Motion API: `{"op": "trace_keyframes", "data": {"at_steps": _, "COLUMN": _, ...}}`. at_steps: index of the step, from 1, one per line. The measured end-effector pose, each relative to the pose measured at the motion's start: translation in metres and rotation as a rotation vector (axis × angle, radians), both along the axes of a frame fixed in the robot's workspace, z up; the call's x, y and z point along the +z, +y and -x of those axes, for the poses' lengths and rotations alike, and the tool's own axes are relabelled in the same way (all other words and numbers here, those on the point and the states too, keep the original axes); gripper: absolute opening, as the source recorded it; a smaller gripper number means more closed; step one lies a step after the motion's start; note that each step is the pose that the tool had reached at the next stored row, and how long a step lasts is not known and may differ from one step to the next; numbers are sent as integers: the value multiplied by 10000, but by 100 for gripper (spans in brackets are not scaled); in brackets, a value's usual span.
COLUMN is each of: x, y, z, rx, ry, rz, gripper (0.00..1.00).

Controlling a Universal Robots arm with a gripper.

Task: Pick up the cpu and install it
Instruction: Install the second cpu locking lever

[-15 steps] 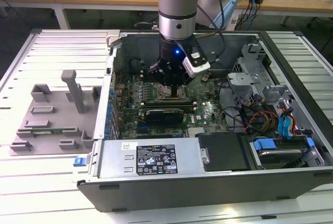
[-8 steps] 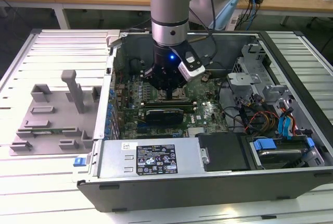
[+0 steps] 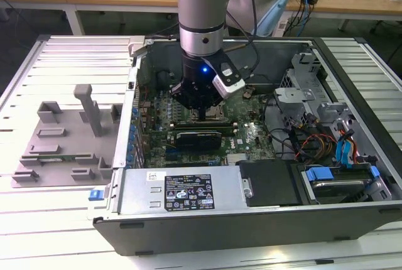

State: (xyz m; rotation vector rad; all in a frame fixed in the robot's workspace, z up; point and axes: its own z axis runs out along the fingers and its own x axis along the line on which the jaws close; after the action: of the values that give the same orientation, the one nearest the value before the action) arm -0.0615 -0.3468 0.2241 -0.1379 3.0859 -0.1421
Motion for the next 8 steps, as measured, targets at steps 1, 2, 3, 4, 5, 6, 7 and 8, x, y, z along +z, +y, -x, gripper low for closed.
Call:
{"op": "trace_keyframes", "data": {"at_steps": 1, "x": -2, "y": 0, "z": 1, "rx": 0, "ry": -1, "rz": 0, "gripper": 11}}
{"op": "trace_keyframes", "data": {"at_steps": 2, "x": -8, "y": 0, "z": 6, "rx": -1, "ry": -1, "rz": 1, "gripper": 11}}
{"op": "trace_keyframes", "data": {"at_steps": 3, "x": -20, "y": 0, "z": 21, "rx": 0, "ry": 0, "rz": 1, "gripper": 11}}
{"op": "trace_keyframes", "data": {"at_steps": 4, "x": -34, "y": 0, "z": 35, "rx": 0, "ry": -1, "rz": -1, "gripper": 11}}
{"op": "trace_keyframes", "data": {"at_steps": 5, "x": -44, "y": 0, "z": 45, "rx": 0, "ry": 0, "rz": 1, "gripper": 11}}
{"op": "trace_keyframes", "data": {"at_steps": 6, "x": -46, "y": -1, "z": 48, "rx": 1, "ry": 2, "rz": 2, "gripper": 11}}
{"op": "trace_keyframes", "data": {"at_steps": 7, "x": -50, "y": 0, "z": 49, "rx": 1, "ry": 0, "rz": 0, "gripper": 11}}
{"op": "trace_keyframes", "data": {"at_steps": 8, "x": -53, "y": 0, "z": 55, "rx": -1, "ry": -2, "rz": -2, "gripper": 11}}
